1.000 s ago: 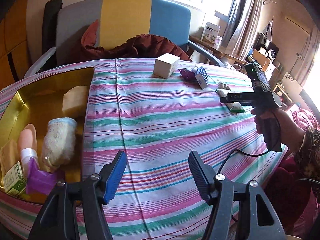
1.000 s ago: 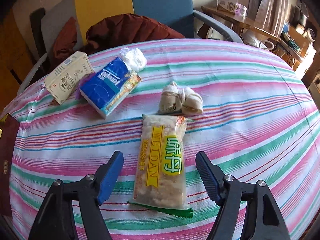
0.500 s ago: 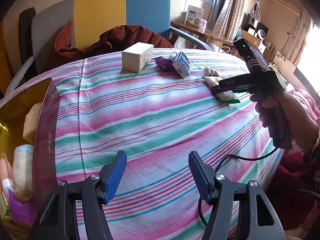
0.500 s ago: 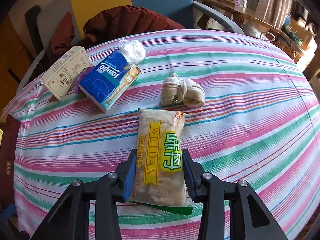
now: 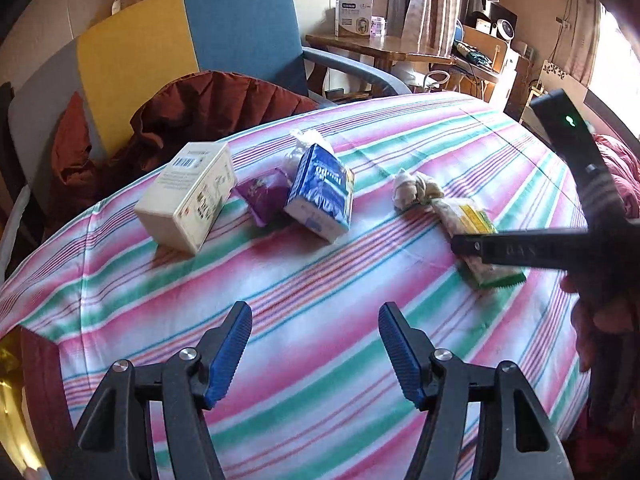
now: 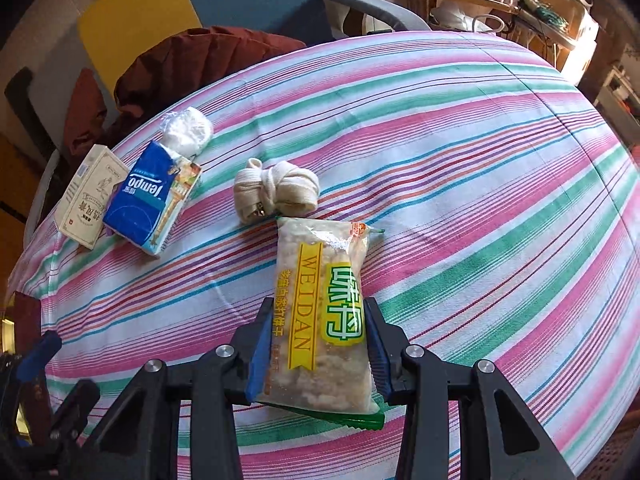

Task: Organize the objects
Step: 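Grasp the blue Tempo tissue pack with the left tool while the right tool holds the bag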

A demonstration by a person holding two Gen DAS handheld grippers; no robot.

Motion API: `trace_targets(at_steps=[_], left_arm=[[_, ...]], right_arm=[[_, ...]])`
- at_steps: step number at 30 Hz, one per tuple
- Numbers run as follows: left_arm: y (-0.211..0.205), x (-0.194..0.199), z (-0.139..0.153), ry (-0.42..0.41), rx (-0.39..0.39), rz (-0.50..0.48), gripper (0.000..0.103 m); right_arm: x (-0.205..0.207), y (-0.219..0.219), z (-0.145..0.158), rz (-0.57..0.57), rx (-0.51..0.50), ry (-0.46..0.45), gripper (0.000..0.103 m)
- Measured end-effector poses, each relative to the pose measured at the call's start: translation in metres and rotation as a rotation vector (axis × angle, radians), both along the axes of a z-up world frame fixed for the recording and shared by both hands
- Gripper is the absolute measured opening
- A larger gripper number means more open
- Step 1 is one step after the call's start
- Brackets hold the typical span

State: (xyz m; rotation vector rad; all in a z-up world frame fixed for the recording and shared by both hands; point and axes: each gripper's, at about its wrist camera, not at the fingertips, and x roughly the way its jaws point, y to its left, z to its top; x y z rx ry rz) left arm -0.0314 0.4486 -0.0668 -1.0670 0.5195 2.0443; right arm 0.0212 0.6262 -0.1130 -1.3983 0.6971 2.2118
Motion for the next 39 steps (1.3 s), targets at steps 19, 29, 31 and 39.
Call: trace_targets(at_steps=[19, 29, 31, 39], left_arm=[[0.091, -0.031, -0.045, 0.215, -0.125, -0.091, 0.054], [0.034, -0.002, -0.044, 0.171, -0.02, -0.09, 0.053], [0.02, 0.005, -0.044, 0.148, -0.009, -0.088, 0.053], [-0.023, 0.016, -0.043, 0.033, 0.028, -0.03, 0.054]], right_arm=[[0.008, 0.021, 0.0, -0.076, -0.144, 0.056, 0.043], [0.008, 0.022, 0.004, -0.067, -0.133, 0.056, 0.043], [0.009, 0.02, 0.004, -0.062, -0.123, 0.052, 0.043], [0.006, 0.022, -0.002, -0.049, -0.107, 0.04, 0.043]])
